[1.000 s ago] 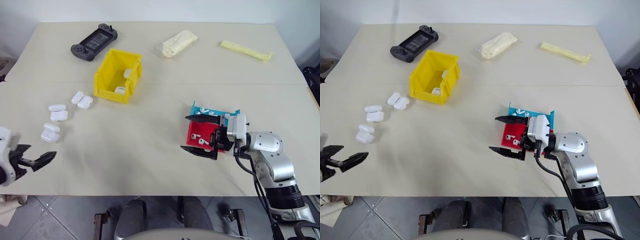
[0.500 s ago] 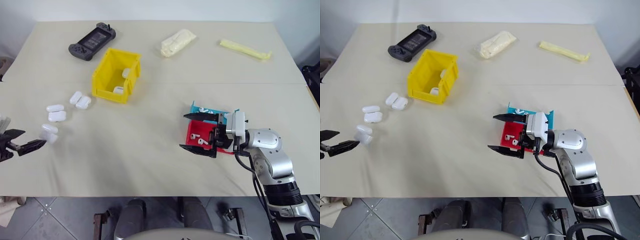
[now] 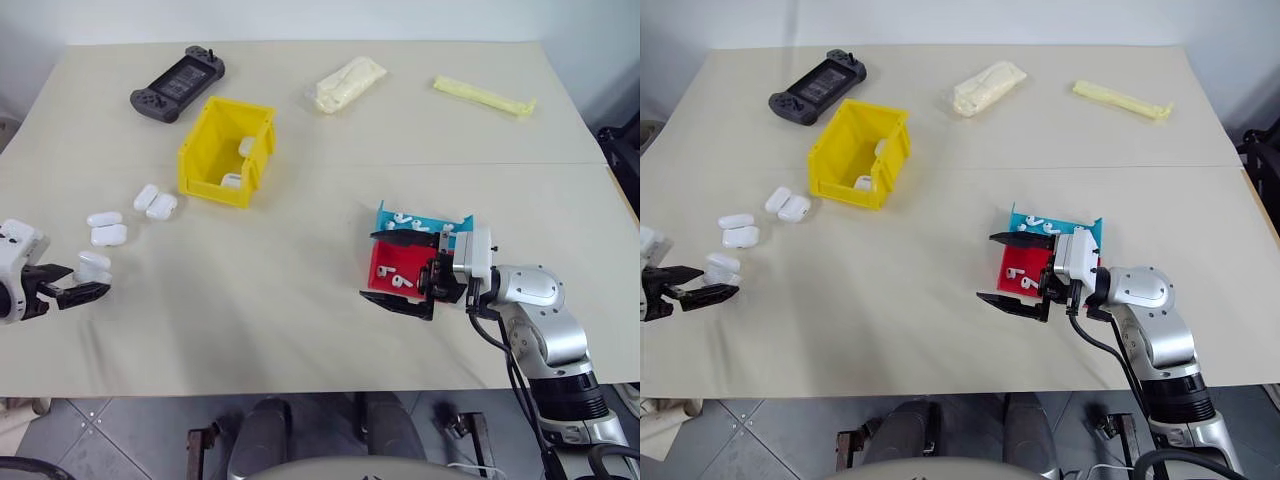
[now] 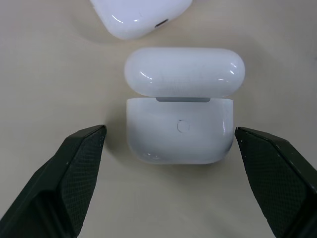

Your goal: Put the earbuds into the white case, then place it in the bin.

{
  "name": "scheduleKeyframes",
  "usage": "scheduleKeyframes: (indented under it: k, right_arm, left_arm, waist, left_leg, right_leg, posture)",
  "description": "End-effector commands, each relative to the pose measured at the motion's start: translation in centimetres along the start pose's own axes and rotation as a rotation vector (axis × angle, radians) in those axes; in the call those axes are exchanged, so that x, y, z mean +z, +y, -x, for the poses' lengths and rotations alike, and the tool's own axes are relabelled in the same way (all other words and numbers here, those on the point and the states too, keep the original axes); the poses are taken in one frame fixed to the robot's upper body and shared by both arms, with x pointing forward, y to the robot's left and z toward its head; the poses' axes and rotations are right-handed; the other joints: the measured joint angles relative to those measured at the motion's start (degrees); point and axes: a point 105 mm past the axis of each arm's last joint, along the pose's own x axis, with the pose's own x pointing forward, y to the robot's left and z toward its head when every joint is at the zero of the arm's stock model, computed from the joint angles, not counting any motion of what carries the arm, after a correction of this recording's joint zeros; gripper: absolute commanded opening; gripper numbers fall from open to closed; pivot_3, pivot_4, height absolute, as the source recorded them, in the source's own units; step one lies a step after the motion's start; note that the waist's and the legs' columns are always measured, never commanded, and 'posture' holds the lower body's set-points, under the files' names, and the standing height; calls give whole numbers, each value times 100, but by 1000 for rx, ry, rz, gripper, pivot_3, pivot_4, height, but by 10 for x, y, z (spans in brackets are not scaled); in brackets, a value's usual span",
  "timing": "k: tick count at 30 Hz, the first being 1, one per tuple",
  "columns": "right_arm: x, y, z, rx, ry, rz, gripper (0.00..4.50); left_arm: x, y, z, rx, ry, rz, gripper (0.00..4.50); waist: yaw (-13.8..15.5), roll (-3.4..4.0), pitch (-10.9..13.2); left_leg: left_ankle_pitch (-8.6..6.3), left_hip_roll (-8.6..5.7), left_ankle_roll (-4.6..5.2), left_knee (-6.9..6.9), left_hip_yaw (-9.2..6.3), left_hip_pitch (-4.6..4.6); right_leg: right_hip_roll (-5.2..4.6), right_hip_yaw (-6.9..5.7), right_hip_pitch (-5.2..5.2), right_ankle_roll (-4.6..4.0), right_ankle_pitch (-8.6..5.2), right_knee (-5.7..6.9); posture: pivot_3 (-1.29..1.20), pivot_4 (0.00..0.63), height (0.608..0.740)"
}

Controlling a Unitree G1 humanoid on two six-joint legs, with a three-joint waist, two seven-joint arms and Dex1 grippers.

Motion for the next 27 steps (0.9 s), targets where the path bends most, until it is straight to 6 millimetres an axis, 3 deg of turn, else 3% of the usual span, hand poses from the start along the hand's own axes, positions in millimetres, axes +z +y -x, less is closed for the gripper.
scheduleKeyframes:
  k: [1, 5, 10, 12, 15, 17, 22, 25, 27]
  right_arm:
    - [12, -3, 0, 1, -19, 52, 4500]
    - [11, 0, 0, 0, -18, 48, 4500]
    - [11, 1, -1, -4, -22, 46, 4500]
    - [10, 1, -1, -7, -22, 46, 4500]
    - [10, 0, 0, -10, -18, 43, 4500]
    - [9, 0, 1, -3, -10, 45, 4500]
    - [12, -14, 7, -30, 5, 63, 4500]
    - [11, -14, 13, -34, 35, 71, 4500]
    - [9, -10, 25, -62, 80, 68, 4500]
  left_arm:
    - [-1, 4, 1, 29, -4, -8, 3824]
    - [-4, 5, -2, 34, -7, -6, 2747]
    - [1, 7, 0, 30, -58, -3, 2748]
    - [7, 4, 10, -3, -165, -42, 2748]
    - [28, -20, 37, -140, -496, -204, 2748]
    - [22, -29, 44, -170, -509, -240, 2748]
    - [46, -90, 45, -355, -672, -343, 2748]
    - [66, -138, 36, -472, -812, -320, 2748]
    - [78, -187, 20, -615, -899, -275, 2748]
  waist:
    - [0, 0, 0]
    - [1, 0, 0]
    - [1, 0, 0]
    - [1, 0, 0]
    - [-23, -1, -1]
    - [-11, -17, -2]
    - [59, -19, -2]
    - [138, -18, -3]
    - [201, -15, -5]
  left_leg:
    - [0, 0, 0, 0, 0, 0]
    - [0, 0, 0, 1, 0, 1]
    - [0, 0, 0, 4, 1, 3]
    - [0, 0, 0, 5, 1, 3]
    - [-1, 6, 1, 4, 13, 1]
    - [-4, 11, 0, 7, 20, -1]
    - [-7, 8, 5, 20, 18, 3]
    - [-11, 8, 12, 23, 16, 4]
    - [-12, 7, 15, 24, 13, 0]
  right_leg:
    - [0, 0, 0, 0, 0, 0]
    - [-1, 0, 0, 0, 0, 1]
    - [0, 0, 0, 0, 0, 5]
    - [0, 1, 1, 0, 0, 6]
    - [-1, -1, -5, 0, 0, 2]
    - [-3, -4, -8, 0, 0, -2]
    - [-10, -4, 5, 1, 5, -1]
    - [-13, 1, 8, -2, 11, -4]
    - [-13, -1, 8, -3, 13, -7]
  posture:
    - [0, 150, 740]
    - [0, 150, 740]
    - [0, 150, 740]
    - [0, 150, 740]
    - [0, 150, 740]
    - [0, 150, 740]
    - [0, 150, 740]
    - [0, 150, 740]
    - [0, 150, 740]
